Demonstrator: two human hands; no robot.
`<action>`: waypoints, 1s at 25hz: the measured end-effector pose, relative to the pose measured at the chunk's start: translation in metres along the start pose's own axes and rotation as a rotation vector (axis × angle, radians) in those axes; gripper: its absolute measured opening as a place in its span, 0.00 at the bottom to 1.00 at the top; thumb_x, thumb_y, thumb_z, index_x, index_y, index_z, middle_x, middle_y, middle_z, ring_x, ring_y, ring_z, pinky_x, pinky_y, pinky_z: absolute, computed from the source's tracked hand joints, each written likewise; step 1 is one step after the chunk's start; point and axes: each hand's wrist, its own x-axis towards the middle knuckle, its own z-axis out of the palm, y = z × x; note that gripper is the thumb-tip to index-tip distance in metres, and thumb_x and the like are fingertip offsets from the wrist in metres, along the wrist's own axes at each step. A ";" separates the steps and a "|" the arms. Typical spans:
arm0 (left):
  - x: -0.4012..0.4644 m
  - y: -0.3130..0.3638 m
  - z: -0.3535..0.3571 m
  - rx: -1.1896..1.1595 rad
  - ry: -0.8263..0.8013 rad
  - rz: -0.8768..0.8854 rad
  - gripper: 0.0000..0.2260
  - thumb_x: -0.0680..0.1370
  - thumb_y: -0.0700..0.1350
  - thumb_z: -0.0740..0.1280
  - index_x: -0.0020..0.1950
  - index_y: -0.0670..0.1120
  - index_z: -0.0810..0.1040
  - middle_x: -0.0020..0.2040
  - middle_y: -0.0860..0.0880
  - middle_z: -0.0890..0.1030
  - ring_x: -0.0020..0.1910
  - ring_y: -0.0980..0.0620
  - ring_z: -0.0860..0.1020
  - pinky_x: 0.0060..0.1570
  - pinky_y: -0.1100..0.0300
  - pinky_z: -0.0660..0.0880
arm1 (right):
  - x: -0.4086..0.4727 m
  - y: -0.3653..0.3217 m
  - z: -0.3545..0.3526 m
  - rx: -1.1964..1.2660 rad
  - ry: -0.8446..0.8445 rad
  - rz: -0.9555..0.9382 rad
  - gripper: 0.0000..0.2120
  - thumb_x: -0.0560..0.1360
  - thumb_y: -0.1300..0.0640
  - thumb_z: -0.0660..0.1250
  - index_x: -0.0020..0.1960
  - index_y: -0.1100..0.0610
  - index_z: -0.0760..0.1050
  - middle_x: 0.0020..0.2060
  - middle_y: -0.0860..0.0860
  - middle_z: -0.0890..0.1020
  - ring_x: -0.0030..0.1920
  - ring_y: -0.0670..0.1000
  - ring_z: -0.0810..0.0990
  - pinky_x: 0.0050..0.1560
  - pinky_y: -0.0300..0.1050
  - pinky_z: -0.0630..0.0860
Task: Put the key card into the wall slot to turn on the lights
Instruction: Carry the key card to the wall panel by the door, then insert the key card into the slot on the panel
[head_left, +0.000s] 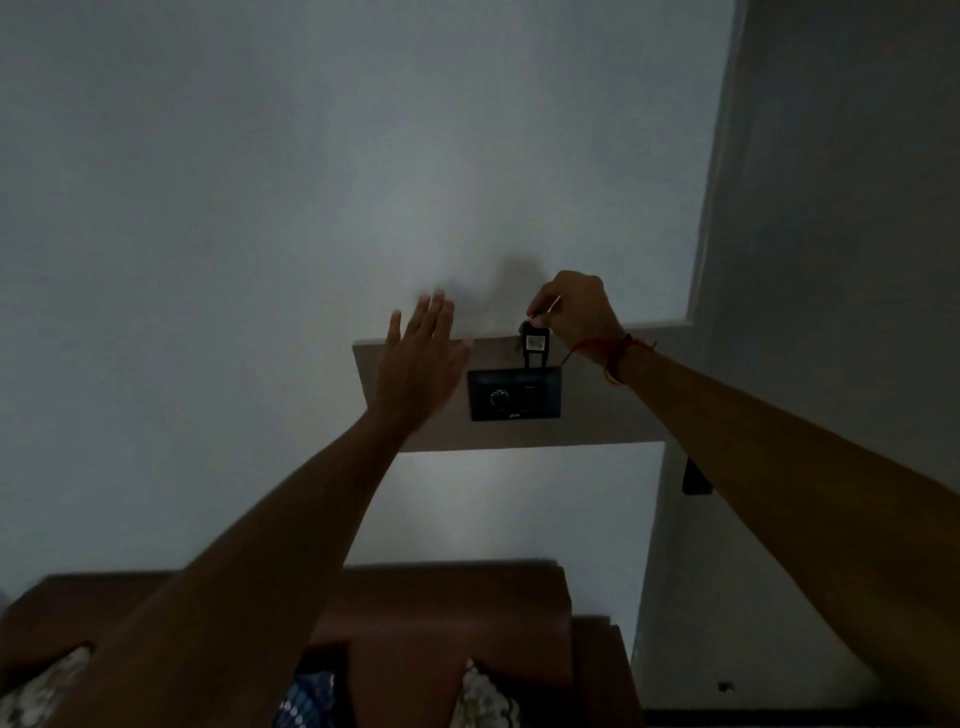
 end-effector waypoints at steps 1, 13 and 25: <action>0.003 0.002 0.005 0.012 -0.001 -0.011 0.30 0.87 0.57 0.53 0.84 0.42 0.53 0.86 0.43 0.52 0.85 0.45 0.50 0.84 0.40 0.50 | 0.002 0.006 0.003 0.010 -0.006 -0.019 0.06 0.62 0.64 0.77 0.39 0.61 0.84 0.38 0.61 0.83 0.40 0.57 0.80 0.42 0.39 0.69; 0.015 -0.013 0.027 0.067 0.003 0.037 0.31 0.86 0.58 0.52 0.84 0.42 0.53 0.86 0.42 0.51 0.85 0.44 0.50 0.83 0.39 0.51 | 0.001 0.019 0.038 0.021 -0.071 -0.042 0.07 0.63 0.68 0.76 0.41 0.66 0.83 0.42 0.66 0.82 0.45 0.62 0.80 0.47 0.47 0.75; 0.025 -0.016 0.055 -0.007 -0.006 0.034 0.32 0.86 0.58 0.54 0.85 0.42 0.51 0.86 0.43 0.48 0.86 0.45 0.48 0.84 0.41 0.49 | -0.017 0.031 0.071 -0.152 -0.129 -0.103 0.07 0.67 0.73 0.64 0.42 0.65 0.76 0.45 0.63 0.75 0.41 0.61 0.76 0.38 0.52 0.74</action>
